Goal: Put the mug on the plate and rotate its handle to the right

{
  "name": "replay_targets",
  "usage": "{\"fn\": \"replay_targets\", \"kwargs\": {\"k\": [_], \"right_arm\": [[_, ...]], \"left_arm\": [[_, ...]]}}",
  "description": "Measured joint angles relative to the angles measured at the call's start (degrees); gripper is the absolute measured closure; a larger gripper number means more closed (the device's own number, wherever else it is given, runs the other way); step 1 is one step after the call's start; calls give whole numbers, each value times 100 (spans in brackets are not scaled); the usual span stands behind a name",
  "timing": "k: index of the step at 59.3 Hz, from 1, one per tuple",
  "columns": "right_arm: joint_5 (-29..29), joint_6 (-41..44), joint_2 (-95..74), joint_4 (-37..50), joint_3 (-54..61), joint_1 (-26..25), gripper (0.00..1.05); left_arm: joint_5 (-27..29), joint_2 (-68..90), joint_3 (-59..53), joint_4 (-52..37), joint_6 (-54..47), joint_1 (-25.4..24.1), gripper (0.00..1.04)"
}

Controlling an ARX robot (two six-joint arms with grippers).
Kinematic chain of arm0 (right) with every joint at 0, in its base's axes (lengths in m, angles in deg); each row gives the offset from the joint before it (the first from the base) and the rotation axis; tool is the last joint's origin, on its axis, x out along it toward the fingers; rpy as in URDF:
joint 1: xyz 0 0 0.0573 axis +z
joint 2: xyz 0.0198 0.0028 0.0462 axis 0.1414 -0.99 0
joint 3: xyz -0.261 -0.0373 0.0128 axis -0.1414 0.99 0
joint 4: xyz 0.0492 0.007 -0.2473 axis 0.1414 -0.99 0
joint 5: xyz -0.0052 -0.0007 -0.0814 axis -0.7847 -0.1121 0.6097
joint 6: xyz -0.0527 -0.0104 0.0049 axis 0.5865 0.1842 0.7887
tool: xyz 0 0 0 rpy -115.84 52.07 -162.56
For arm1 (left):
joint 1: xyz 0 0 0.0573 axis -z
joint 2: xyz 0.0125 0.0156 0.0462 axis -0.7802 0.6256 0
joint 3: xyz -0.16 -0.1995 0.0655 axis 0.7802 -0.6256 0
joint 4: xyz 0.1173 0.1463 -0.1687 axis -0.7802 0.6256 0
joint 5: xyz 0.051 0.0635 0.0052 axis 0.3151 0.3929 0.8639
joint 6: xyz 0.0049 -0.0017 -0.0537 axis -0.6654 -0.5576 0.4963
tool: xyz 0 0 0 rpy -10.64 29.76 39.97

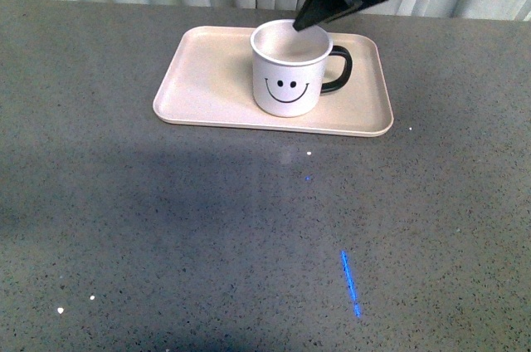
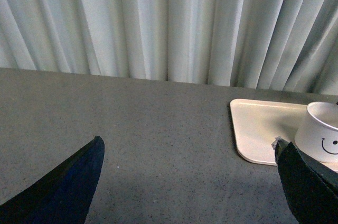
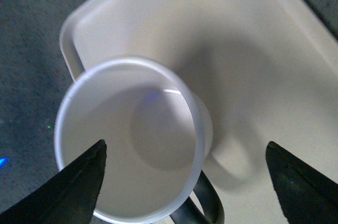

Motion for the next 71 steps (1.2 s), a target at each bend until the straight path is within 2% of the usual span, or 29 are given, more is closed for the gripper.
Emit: {"fn": "replay_targets", "kwargs": {"k": [3, 10, 15, 20, 22, 26, 29, 31, 34, 35, 38, 40, 44, 51, 60, 71], "right_arm": [[-208, -55, 146, 103, 20, -9, 8], [-601, -70, 922, 680, 730, -44, 9], [-627, -90, 1631, 1309, 1502, -50, 9], [-673, -92, 1974, 1408, 1720, -50, 9], [-498, -234, 2087, 1596, 1843, -44, 10], [1513, -1169, 2736, 3816, 3307, 66, 21], [2411, -1707, 3095, 5106, 4293, 92, 28], [3165, -2317, 3429, 6404, 5287, 98, 35], [3606, -2715, 3722, 7676, 6192, 90, 42], [3738, -2922, 3923, 8609, 6793, 70, 47], [3768, -3217, 4422, 10098, 7945, 20, 60], [3764, -3351, 4791, 10668, 8592, -15, 69], [3753, -3464, 5292, 11125, 9420, -70, 83], [3705, -3521, 5740, 11418, 10349, -96, 102], [3412, -3543, 6301, 11654, 11315, -232, 103], [3423, -3547, 7044, 11777, 12135, -389, 103]], "left_arm": [[0, 0, 0, 0, 0, 0, 9], [0, 0, 0, 0, 0, 0, 9], [0, 0, 0, 0, 0, 0, 9], [0, 0, 0, 0, 0, 0, 9], [0, 0, 0, 0, 0, 0, 9], [-7, 0, 0, 0, 0, 0, 9], [-2, 0, 0, 0, 0, 0, 9], [0, 0, 0, 0, 0, 0, 9], [2, 0, 0, 0, 2, 0, 9], [2, 0, 0, 0, 0, 0, 9], [0, 0, 0, 0, 0, 0, 9], [-2, 0, 0, 0, 0, 0, 9], [0, 0, 0, 0, 0, 0, 9], [0, 0, 0, 0, 0, 0, 9], [0, 0, 0, 0, 0, 0, 9], [-2, 0, 0, 0, 0, 0, 9]]}}
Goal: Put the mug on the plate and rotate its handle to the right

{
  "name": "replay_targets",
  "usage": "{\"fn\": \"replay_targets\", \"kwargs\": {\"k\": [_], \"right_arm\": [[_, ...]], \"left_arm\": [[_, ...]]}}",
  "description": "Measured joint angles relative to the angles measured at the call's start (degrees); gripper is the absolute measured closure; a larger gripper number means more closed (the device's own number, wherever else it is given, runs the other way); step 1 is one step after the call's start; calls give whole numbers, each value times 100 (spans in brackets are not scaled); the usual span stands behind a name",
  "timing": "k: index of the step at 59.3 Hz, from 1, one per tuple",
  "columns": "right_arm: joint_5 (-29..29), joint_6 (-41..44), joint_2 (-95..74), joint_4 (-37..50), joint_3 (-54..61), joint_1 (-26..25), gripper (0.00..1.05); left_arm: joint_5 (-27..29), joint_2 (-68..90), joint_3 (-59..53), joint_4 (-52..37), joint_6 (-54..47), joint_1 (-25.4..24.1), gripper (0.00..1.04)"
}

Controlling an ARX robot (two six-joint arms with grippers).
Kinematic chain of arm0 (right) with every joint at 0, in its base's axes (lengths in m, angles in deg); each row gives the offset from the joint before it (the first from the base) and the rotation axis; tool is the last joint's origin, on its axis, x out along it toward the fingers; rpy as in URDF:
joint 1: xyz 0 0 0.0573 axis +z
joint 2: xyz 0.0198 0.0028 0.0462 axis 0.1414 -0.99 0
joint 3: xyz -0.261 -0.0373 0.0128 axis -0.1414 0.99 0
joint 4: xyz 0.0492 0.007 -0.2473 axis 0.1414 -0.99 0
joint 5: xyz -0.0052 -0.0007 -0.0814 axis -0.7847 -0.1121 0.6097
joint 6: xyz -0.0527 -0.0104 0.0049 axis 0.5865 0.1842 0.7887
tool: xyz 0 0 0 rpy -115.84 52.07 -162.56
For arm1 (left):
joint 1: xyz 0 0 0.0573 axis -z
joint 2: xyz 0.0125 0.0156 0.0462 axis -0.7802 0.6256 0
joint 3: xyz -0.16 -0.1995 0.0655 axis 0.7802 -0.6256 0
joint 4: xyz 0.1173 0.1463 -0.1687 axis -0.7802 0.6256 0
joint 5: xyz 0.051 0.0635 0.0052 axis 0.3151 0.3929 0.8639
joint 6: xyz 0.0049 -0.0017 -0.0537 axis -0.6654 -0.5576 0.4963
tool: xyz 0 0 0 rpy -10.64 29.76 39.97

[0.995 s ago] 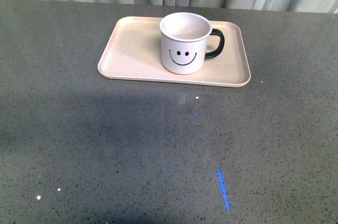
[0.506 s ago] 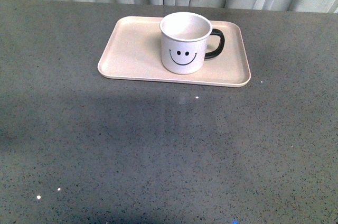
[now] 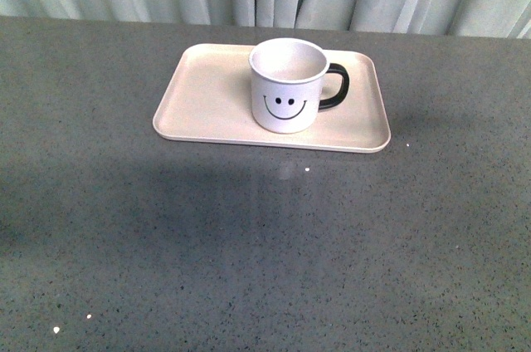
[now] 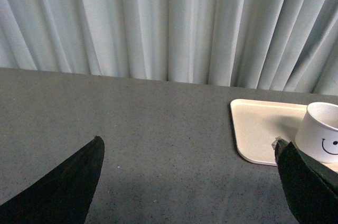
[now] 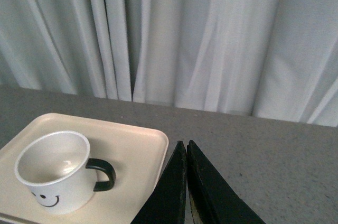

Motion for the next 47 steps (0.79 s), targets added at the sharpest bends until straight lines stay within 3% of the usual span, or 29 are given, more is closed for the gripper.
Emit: {"fn": "replay_targets", "kwargs": {"k": [23, 29, 47], "right_arm": [[-11, 0, 1475, -337, 1169, 2, 103], [-15, 0, 1574, -79, 1475, 2, 103], [-15, 2, 3294, -1416, 1937, 2, 103]], "left_arm": [[2, 0, 0, 0, 0, 0, 9], [2, 0, 0, 0, 0, 0, 9], [2, 0, 0, 0, 0, 0, 9]]}}
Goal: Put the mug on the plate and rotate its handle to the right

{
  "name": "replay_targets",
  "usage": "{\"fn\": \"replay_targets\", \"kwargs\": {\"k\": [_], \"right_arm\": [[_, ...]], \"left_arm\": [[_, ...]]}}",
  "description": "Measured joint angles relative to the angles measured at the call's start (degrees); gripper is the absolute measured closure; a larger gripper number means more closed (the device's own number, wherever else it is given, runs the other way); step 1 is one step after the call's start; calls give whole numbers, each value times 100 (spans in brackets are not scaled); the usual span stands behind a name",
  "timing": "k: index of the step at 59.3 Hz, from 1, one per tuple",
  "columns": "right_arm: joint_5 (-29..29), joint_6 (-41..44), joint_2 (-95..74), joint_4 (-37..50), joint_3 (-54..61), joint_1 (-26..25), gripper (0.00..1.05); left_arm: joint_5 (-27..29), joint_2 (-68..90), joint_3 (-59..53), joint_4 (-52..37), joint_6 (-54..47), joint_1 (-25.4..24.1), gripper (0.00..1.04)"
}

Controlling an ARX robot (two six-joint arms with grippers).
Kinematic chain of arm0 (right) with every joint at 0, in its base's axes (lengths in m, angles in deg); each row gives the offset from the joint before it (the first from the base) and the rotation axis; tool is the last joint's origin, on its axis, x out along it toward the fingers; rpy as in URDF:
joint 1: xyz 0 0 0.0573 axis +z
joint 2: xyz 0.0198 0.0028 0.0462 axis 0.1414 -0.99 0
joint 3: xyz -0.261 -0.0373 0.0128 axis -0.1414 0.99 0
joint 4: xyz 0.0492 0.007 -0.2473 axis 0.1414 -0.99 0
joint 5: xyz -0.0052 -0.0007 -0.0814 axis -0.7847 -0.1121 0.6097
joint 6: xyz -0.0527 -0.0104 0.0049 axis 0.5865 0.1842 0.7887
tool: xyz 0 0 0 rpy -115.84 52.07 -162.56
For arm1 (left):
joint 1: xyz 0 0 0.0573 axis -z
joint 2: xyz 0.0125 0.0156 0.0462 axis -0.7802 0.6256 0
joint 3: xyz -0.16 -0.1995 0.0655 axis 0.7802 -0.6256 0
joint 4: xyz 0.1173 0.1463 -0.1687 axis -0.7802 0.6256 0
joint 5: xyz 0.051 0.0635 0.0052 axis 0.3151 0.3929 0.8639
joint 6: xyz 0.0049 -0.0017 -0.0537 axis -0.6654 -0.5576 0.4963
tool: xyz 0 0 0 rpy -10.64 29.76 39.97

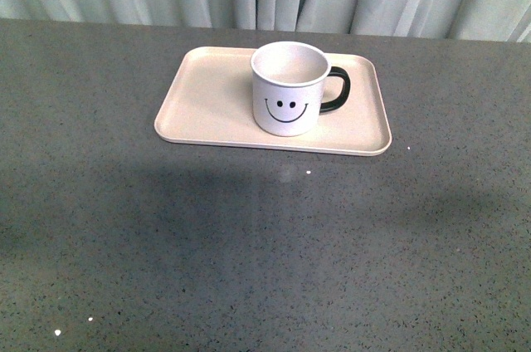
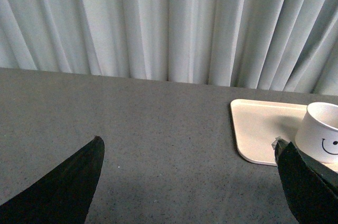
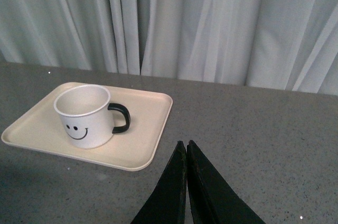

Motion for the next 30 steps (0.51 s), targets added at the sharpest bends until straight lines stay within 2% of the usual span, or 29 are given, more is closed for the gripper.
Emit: {"fn": "replay_targets", "kwargs": {"k": [30], "right_arm": [[2, -2, 1891, -1698, 15, 0, 103]], "left_arm": [[0, 0, 0, 0, 0, 0, 9]]}}
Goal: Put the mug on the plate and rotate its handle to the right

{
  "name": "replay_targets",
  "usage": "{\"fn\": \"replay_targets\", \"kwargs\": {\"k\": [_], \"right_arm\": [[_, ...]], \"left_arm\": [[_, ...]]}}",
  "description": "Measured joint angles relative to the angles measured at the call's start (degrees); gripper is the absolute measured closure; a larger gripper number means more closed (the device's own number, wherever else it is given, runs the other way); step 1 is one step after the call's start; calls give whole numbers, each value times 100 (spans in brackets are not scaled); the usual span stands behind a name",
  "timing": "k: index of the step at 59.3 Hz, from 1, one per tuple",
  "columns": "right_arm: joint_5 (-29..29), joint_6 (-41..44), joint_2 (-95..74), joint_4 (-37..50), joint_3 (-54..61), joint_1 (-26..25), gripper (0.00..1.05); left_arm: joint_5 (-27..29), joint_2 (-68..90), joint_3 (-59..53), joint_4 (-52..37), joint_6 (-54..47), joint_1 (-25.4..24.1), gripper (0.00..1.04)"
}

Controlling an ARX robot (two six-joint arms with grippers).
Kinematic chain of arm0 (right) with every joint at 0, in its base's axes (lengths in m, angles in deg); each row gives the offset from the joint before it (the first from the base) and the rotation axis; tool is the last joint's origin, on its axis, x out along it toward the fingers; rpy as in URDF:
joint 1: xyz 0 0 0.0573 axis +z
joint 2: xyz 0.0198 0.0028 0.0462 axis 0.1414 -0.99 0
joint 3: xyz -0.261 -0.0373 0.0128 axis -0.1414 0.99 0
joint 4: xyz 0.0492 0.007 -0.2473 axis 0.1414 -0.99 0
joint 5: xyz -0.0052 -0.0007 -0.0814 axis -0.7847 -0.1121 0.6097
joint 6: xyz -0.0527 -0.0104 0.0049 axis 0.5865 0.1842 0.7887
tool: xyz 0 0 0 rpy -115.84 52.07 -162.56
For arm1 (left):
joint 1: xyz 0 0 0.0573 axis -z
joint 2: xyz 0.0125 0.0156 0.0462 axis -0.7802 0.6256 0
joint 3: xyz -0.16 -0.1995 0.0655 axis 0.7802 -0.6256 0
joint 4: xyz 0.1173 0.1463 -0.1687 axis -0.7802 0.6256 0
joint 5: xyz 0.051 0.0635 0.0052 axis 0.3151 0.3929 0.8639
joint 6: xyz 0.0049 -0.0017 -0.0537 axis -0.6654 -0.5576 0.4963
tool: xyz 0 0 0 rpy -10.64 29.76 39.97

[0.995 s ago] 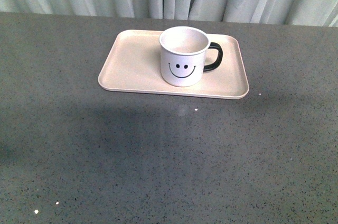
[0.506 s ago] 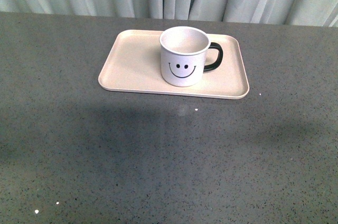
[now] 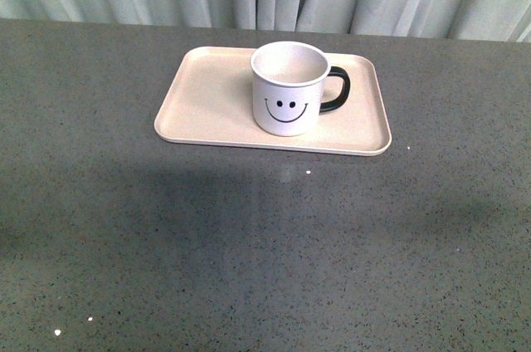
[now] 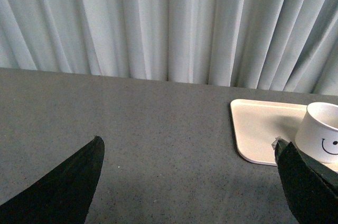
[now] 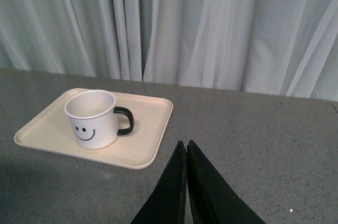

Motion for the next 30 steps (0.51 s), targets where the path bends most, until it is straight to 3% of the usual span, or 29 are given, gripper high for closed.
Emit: {"fn": "replay_targets", "kwargs": {"k": [30], "right_arm": [[-2, 2, 1207, -1169, 0, 0, 103]], "left_arm": [[0, 0, 0, 0, 0, 0, 9]]}}
